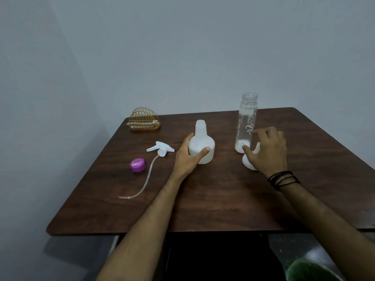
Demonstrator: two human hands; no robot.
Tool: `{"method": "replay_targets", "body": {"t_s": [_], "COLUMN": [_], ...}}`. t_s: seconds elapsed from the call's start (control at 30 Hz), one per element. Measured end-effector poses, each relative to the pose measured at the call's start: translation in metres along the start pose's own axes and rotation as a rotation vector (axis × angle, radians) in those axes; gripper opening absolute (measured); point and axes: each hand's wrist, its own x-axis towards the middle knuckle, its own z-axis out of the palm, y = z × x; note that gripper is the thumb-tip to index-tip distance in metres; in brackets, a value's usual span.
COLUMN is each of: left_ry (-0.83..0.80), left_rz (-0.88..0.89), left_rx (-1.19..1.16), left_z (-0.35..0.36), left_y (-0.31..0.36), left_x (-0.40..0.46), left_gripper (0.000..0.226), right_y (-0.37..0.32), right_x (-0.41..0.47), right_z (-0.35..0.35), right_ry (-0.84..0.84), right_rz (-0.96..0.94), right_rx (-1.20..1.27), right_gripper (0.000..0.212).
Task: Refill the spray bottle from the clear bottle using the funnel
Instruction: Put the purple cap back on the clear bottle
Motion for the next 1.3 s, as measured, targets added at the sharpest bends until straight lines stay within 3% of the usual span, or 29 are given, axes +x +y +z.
{"method": "replay_targets", "body": {"t_s": [0.07,0.13,0.27,0.37,0.43,0.53,0.6,0.67,0.77,1.03,1.2,1.3], "left_ry": [0.04,0.111,0.27,0.315,0.338,0.345,0.254,0.122,-0.023,0.111,0.309,0.304], "left_rz": [-0.015,-0.01,0.042,0.089,0.06,-0.114,-0.315,-0.489,-0.565,-0.461,-0.13,0.058], "left_rx": [0.039,0.042,0.03,0.18,0.31,0.643,0.811,0.832,0.795,0.672,0.525,0.385], "left_z": [-0.001,-0.003,-0.026,-0.069,-0.101,-0.142,-0.159,-0.166,-0.164,-0.156,-0.15,-0.134], "left_y": [0.003,0.01,0.042,0.061,0.06,0.038,0.017,0.0,-0.013,-0.016,0.023,0.059], "left_x": [-0.002,-0.005,-0.004,0.003,0.005,0.003,-0.001,-0.005,-0.011,-0.011,-0.005,-0.001], "left_gripper": [0.095,0.094,0.058,0.032,0.027,0.037,0.052,0.066,0.073,0.056,0.046,0.039], "right_y": [-0.018,-0.037,-0.066,-0.08,-0.084,-0.085,-0.084,-0.084,-0.084,-0.083,-0.083,-0.084], "right_x": [-0.005,-0.011,-0.017,-0.02,-0.023,-0.026,-0.026,-0.026,-0.026,-0.028,-0.028,-0.027], "right_z": [0.005,0.013,0.03,0.041,0.046,0.049,0.05,0.049,0.05,0.05,0.048,0.047], "right_ry": [0.064,0.013,-0.156,-0.214,-0.22,-0.224,-0.227,-0.225,-0.225,-0.223,-0.189,-0.176], "right_rz": [-0.107,-0.204,-0.27,-0.224,-0.177,-0.143,-0.137,-0.132,-0.13,-0.127,-0.134,-0.122], "right_rx": [0.051,0.125,0.253,0.304,0.344,0.364,0.367,0.369,0.369,0.375,0.394,0.422], "right_gripper": [0.04,0.036,0.039,0.041,0.042,0.045,0.046,0.045,0.046,0.047,0.045,0.045]}}
